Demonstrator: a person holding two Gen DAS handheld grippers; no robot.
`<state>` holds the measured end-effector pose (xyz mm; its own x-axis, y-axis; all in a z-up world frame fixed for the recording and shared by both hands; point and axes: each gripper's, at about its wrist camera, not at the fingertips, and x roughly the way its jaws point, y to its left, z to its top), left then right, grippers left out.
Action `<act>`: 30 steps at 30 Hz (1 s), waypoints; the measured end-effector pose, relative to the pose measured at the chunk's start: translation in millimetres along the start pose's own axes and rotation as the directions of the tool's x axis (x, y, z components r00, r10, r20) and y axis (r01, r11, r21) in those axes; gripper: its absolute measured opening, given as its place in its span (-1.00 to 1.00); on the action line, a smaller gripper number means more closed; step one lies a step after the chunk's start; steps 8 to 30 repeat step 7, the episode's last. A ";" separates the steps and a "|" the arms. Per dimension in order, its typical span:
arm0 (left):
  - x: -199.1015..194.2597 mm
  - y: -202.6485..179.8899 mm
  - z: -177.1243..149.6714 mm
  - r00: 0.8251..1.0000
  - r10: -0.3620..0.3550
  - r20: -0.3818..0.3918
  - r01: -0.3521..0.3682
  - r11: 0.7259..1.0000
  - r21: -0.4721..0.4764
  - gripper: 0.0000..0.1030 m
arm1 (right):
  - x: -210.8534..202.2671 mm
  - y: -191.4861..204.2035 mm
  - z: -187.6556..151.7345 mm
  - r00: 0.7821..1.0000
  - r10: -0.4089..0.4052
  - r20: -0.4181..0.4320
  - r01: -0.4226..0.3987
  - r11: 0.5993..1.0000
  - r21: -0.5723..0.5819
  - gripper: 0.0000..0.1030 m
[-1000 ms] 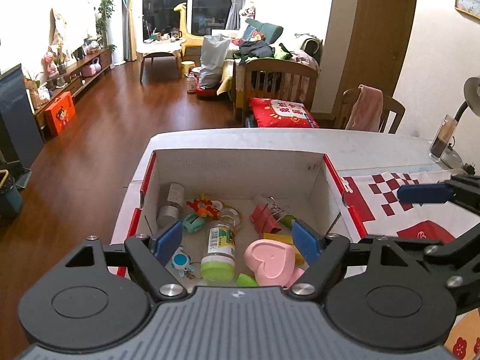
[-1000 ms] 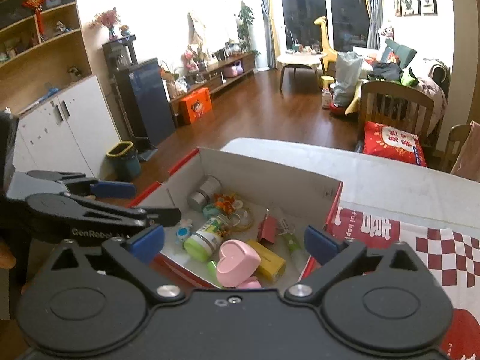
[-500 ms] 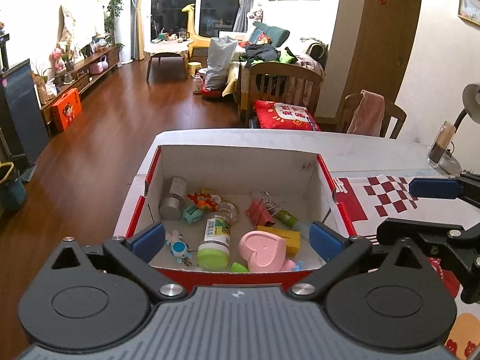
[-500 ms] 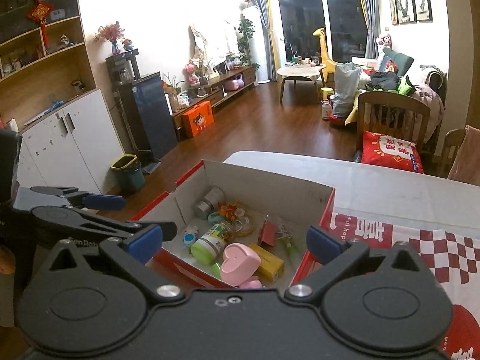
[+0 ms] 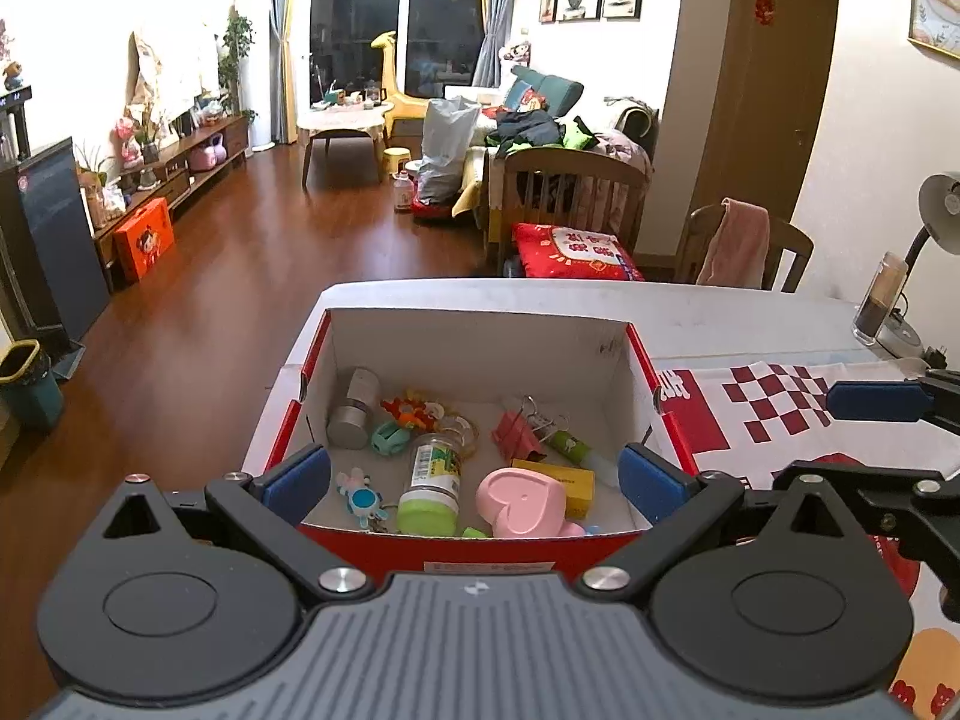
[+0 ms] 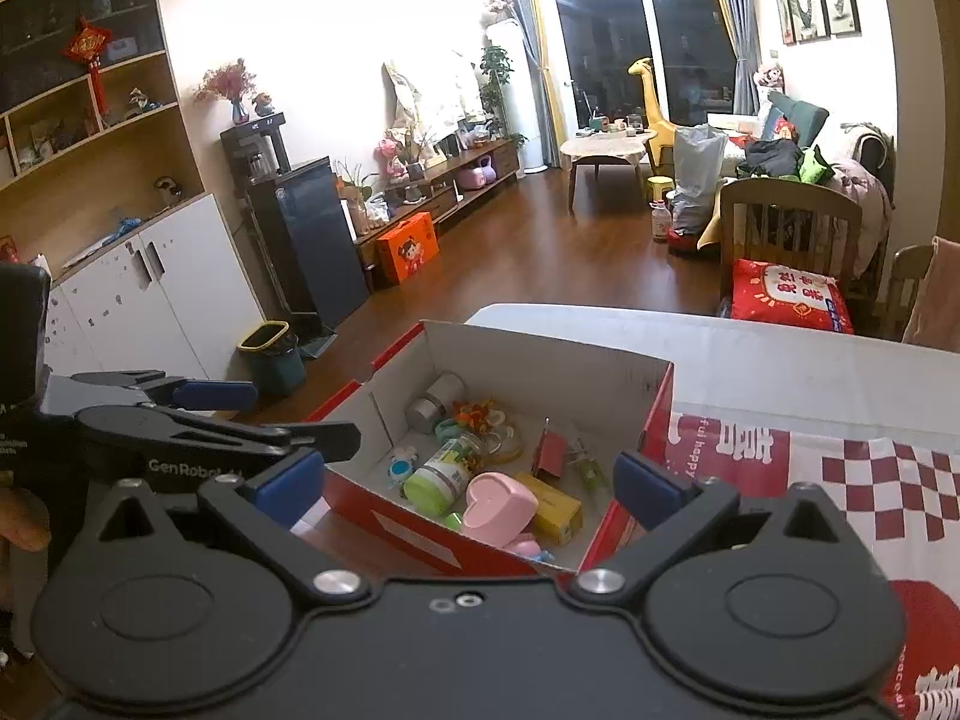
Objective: Organize rigid objects
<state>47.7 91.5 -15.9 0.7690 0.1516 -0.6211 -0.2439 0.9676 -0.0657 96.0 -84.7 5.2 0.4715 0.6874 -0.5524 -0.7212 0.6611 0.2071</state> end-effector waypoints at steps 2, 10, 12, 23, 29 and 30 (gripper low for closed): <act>-0.9 -1.0 -1.1 1.000 -0.001 0.003 0.001 1.000 0.006 1.00 | -1.3 -0.3 -1.0 1.000 -0.003 0.002 0.003 1.000 0.001 0.99; -1.3 -4.5 -3.5 1.000 -0.003 0.005 0.003 1.000 0.015 1.00 | -4.7 -2.3 -4.1 1.000 -0.008 0.004 0.008 1.000 0.007 0.99; -1.3 -4.5 -3.5 1.000 -0.003 0.005 0.003 1.000 0.015 1.00 | -4.7 -2.3 -4.1 1.000 -0.008 0.004 0.008 1.000 0.007 0.99; -1.3 -4.5 -3.5 1.000 -0.003 0.005 0.003 1.000 0.015 1.00 | -4.7 -2.3 -4.1 1.000 -0.008 0.004 0.008 1.000 0.007 0.99; -1.3 -4.5 -3.5 1.000 -0.003 0.005 0.003 1.000 0.015 1.00 | -4.7 -2.3 -4.1 1.000 -0.008 0.004 0.008 1.000 0.007 0.99; -1.3 -4.5 -3.5 1.000 -0.003 0.005 0.003 1.000 0.015 1.00 | -4.7 -2.3 -4.1 1.000 -0.008 0.004 0.008 1.000 0.007 0.99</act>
